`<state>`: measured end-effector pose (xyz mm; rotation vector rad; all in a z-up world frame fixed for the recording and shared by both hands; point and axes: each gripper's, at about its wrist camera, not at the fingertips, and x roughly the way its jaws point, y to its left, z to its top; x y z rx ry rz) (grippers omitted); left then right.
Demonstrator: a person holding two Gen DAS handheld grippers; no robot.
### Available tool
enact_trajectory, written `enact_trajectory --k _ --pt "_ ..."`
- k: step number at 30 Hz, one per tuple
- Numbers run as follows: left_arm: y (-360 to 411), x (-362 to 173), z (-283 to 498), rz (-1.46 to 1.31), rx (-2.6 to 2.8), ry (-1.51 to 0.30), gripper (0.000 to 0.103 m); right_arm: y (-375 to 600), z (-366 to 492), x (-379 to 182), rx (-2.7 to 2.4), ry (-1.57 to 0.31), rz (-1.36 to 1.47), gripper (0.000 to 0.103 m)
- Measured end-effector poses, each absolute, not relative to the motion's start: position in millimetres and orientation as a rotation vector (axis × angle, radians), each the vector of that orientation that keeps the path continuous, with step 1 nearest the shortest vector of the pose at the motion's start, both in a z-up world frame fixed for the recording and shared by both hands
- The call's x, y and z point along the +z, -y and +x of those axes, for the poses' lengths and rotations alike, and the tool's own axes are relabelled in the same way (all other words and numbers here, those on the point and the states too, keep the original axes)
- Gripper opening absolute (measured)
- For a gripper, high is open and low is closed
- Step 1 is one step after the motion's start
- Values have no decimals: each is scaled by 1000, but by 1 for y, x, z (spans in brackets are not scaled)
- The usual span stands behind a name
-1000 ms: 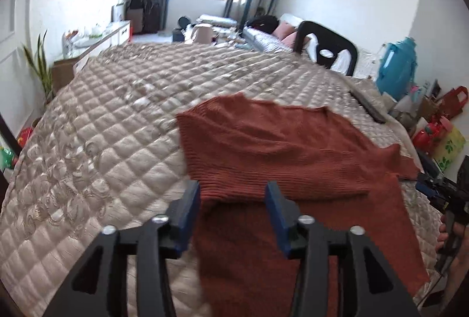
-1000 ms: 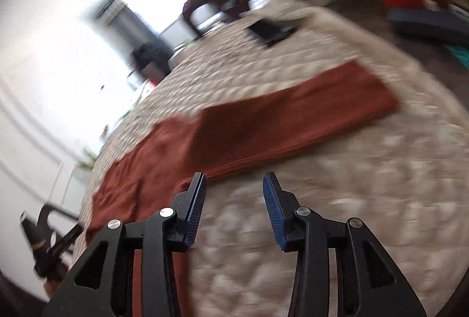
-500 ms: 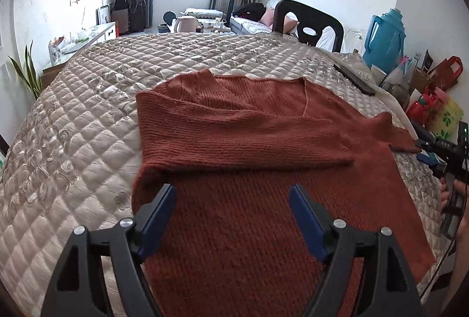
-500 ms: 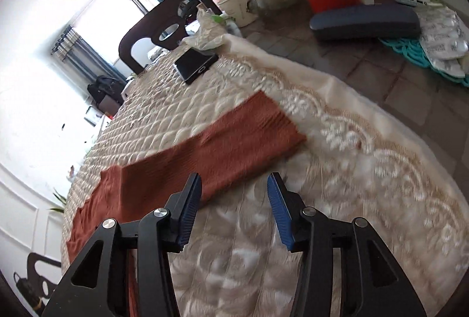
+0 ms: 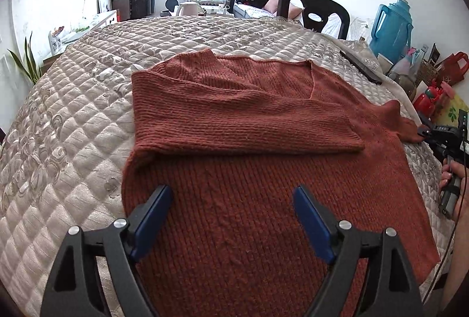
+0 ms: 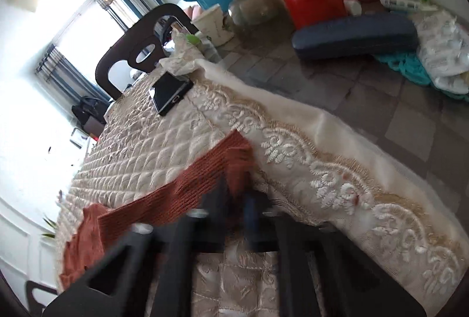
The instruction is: Fold small clothes
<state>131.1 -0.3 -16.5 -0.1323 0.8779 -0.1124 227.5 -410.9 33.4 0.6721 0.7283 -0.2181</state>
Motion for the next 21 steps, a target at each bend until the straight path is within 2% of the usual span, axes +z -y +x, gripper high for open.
enact_trajectory --k 9,16,21 --pt "0 -16 131 -137 -114 -877 87 363 223 82 13 -638 629 5" --pt "-6 -14 127 -165 -113 -861 87 248 243 123 320 -637 490 5" --pt "-12 -12 115 -199 -114 -841 87 159 254 116 508 -714 404 5"
